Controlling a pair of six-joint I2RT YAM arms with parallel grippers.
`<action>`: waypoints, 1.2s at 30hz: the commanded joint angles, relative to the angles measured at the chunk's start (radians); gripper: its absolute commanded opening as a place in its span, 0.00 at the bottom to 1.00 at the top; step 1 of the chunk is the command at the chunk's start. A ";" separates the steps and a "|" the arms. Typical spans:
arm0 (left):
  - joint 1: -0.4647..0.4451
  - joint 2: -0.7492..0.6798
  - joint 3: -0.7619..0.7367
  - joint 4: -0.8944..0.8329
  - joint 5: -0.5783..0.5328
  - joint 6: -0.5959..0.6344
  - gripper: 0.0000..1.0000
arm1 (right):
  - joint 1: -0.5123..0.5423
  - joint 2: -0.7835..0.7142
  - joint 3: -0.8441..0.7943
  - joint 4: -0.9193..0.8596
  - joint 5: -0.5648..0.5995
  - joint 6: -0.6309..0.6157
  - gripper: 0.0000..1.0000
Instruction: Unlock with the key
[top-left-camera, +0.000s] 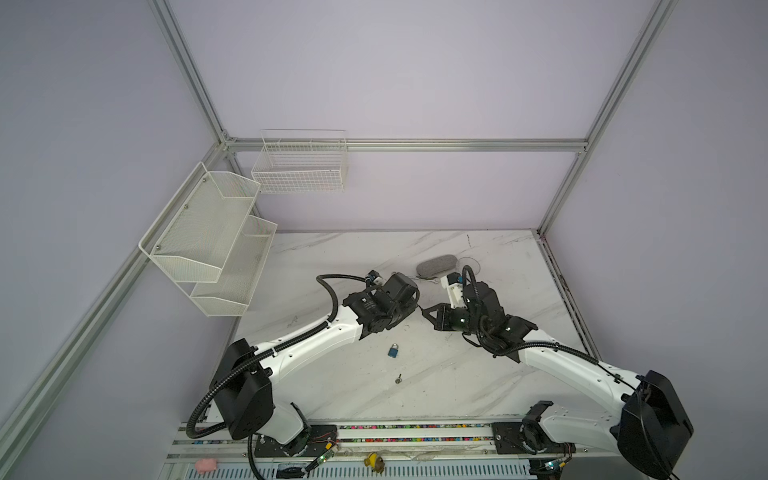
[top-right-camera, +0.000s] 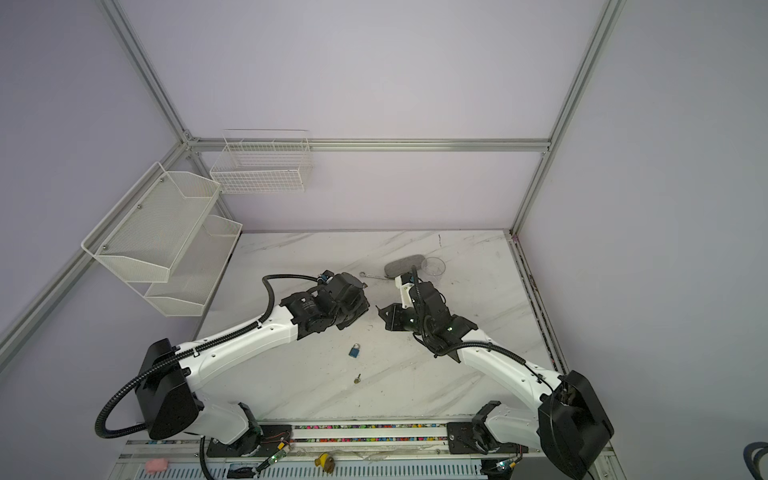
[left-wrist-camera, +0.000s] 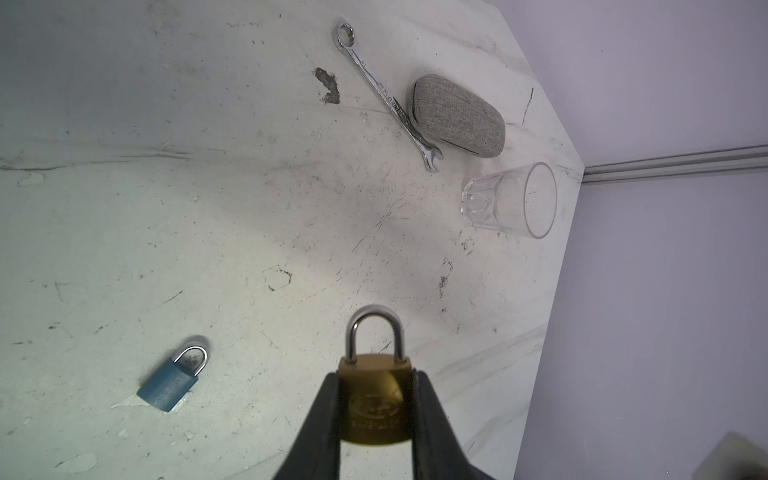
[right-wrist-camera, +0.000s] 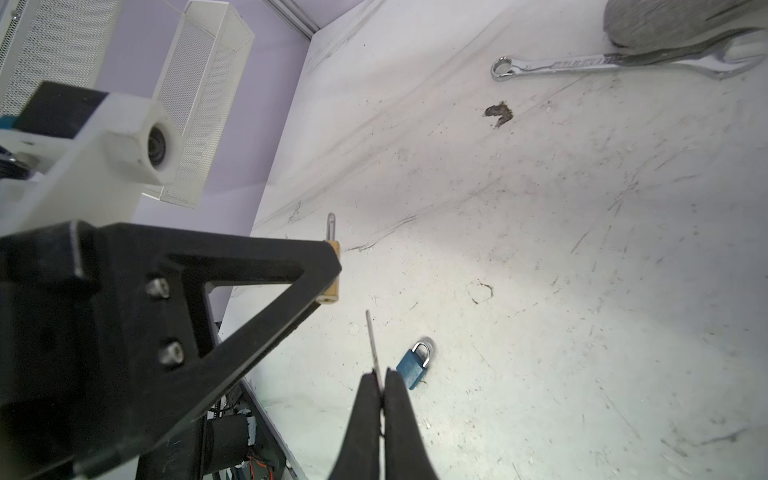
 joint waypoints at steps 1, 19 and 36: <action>0.008 -0.041 -0.040 0.029 -0.047 -0.040 0.00 | 0.035 0.029 0.012 0.078 0.023 0.056 0.00; 0.010 -0.074 -0.077 0.041 -0.080 -0.080 0.00 | 0.125 0.087 0.046 0.149 0.108 0.138 0.00; 0.009 -0.072 -0.073 0.038 -0.070 -0.085 0.00 | 0.132 0.098 0.063 0.147 0.172 0.148 0.00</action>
